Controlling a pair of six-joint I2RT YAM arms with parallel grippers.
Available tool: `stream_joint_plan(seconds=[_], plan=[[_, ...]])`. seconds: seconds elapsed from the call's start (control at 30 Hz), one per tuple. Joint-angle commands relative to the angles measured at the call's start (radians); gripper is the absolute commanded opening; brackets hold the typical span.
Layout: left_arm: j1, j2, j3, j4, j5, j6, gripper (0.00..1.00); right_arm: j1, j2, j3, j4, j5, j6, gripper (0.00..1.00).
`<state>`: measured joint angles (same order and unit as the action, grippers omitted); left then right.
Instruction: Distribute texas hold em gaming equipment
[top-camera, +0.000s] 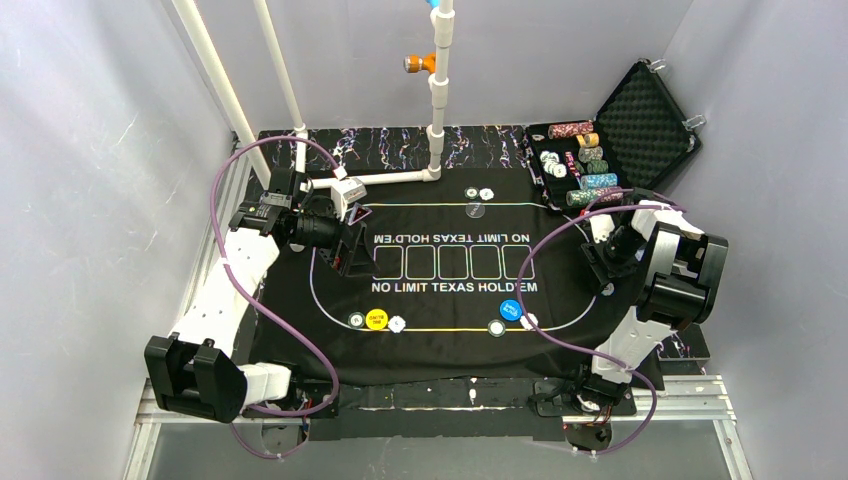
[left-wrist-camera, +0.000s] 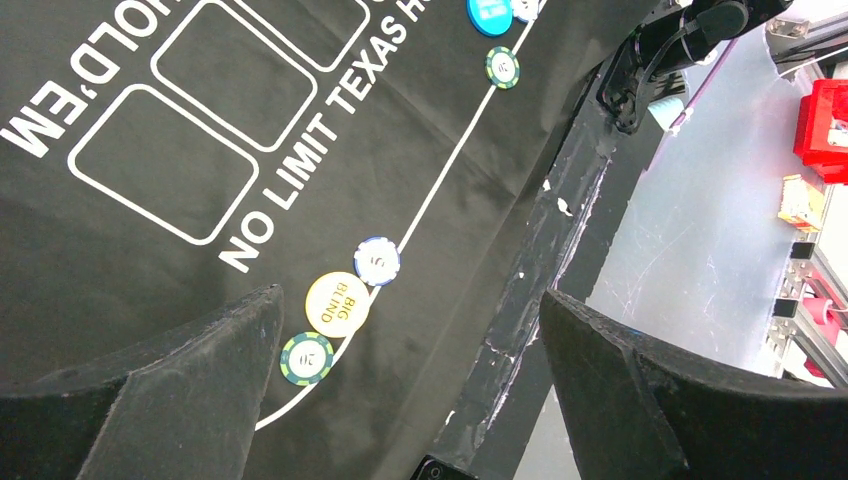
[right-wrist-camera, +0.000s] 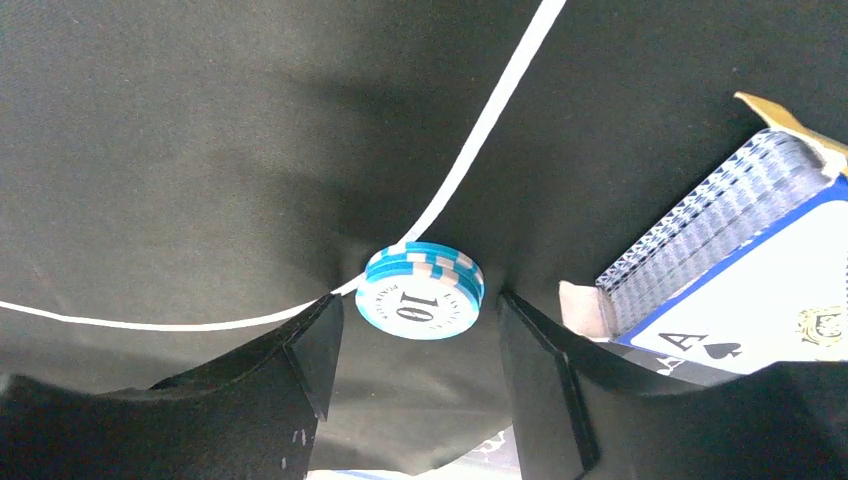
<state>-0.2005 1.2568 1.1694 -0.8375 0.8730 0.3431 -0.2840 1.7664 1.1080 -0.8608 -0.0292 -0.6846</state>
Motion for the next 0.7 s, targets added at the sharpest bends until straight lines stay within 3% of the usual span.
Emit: stream_joint_plan(seconds=[0.0, 0.37, 0.67], plan=[[-0.003, 0.0, 0.004, -0.008, 0.03, -0.003, 0.99, -0.003, 0.011, 0.018, 0.01, -0.017, -0.002, 0.64], [-0.004, 0.003, 0.001, -0.006, 0.026, -0.001, 0.99, -0.003, -0.031, 0.049, -0.034, -0.034, -0.01, 0.48], [-0.004, 0.001, 0.001, -0.008, 0.027, -0.001, 0.99, -0.003, -0.064, 0.078, -0.072, -0.038, -0.014, 0.47]])
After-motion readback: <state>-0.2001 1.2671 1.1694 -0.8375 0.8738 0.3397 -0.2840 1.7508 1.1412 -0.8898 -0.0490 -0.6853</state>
